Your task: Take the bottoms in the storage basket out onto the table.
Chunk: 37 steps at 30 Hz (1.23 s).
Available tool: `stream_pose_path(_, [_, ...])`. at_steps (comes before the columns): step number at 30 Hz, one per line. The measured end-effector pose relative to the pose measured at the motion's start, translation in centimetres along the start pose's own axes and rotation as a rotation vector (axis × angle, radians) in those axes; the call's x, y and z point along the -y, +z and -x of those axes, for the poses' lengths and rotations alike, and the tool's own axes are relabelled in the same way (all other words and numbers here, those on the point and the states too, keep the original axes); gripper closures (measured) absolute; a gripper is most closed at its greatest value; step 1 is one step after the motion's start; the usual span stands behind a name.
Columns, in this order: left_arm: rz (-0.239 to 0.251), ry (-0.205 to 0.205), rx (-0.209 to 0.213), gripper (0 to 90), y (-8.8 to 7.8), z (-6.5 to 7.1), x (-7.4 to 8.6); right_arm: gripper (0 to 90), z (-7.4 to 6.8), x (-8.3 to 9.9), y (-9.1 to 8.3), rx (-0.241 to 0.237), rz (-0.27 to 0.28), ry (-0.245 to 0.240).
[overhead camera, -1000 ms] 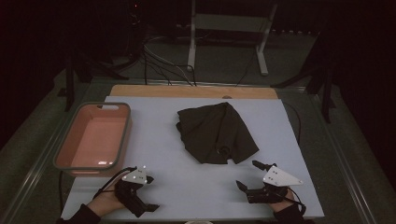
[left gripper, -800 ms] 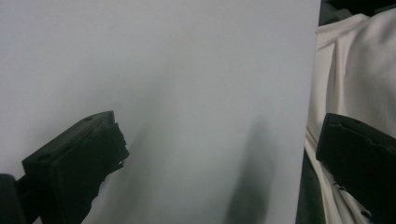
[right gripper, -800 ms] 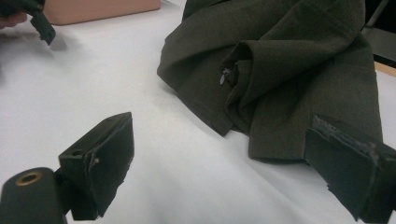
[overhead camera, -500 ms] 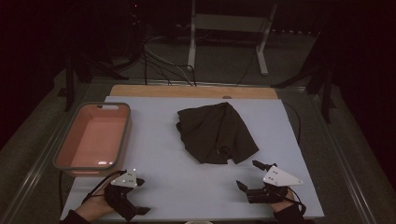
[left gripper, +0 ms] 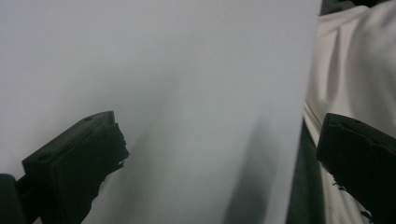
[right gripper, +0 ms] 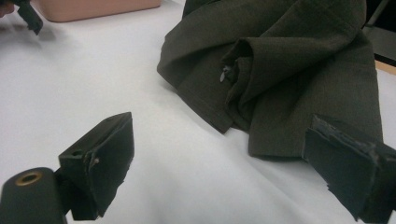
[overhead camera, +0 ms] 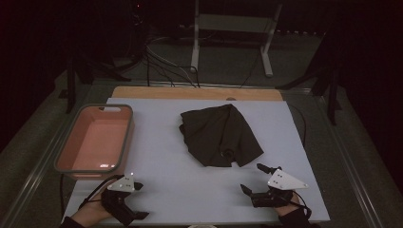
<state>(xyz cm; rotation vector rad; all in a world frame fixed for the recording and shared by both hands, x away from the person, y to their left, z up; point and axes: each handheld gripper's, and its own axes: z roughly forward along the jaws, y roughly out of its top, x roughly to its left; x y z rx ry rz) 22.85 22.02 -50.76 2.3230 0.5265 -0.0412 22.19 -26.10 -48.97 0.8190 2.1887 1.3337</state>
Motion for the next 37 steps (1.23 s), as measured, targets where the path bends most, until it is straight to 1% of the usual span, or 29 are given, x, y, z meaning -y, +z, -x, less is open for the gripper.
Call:
stream_pose_path(1, [0.011,-0.002,0.003,0.3,0.1,0.0,-0.1,9.4,0.0,0.0,0.0,0.001,-0.002,0.0])
stream_pose_path(4, [0.022,-0.005,0.01,0.3,0.4,0.0,-0.3,9.4,0.0,0.0,0.1,0.003,-0.006,-0.003])
stream_pose_path(5, [0.02,-0.007,0.015,0.3,0.4,0.0,-0.3,9.4,0.0,0.0,0.1,0.002,-0.006,-0.003])
stream_pose_path(8, [0.014,0.003,0.011,0.3,0.6,0.1,-0.4,9.4,0.0,0.1,0.1,0.002,-0.008,-0.004])
stream_pose_path(14, [0.029,-0.001,0.012,0.3,0.5,0.1,-0.4,9.4,0.1,0.1,0.2,0.001,-0.017,-0.005])
stream_pose_path(19, [0.018,0.003,0.02,0.3,0.7,0.2,-0.4,9.4,0.1,0.2,0.2,0.004,-0.022,-0.002])
stream_pose_path(23, [0.033,0.001,0.021,0.3,0.9,0.3,-0.5,9.4,0.2,0.3,0.3,0.004,-0.028,0.0])
stream_pose_path(25, [0.033,0.002,0.029,0.3,1.0,0.4,-0.6,9.4,0.2,0.3,0.3,0.003,-0.028,0.002])
stream_pose_path(27, [0.029,0.012,0.03,0.3,1.1,0.4,-0.7,9.4,0.3,0.4,0.4,0.004,-0.033,0.002])
stream_pose_path(32, [0.035,0.003,0.032,0.3,1.1,0.4,-0.6,9.4,0.3,0.5,0.4,0.003,-0.037,0.006])
stream_pose_path(34, [0.035,0.008,0.027,0.3,1.1,0.4,-0.6,9.4,0.3,0.5,0.5,0.002,-0.042,0.007])
stream_pose_path(37, [0.039,0.006,0.03,0.3,1.0,0.4,-0.6,9.4,0.4,0.5,0.5,0.003,-0.044,0.009])
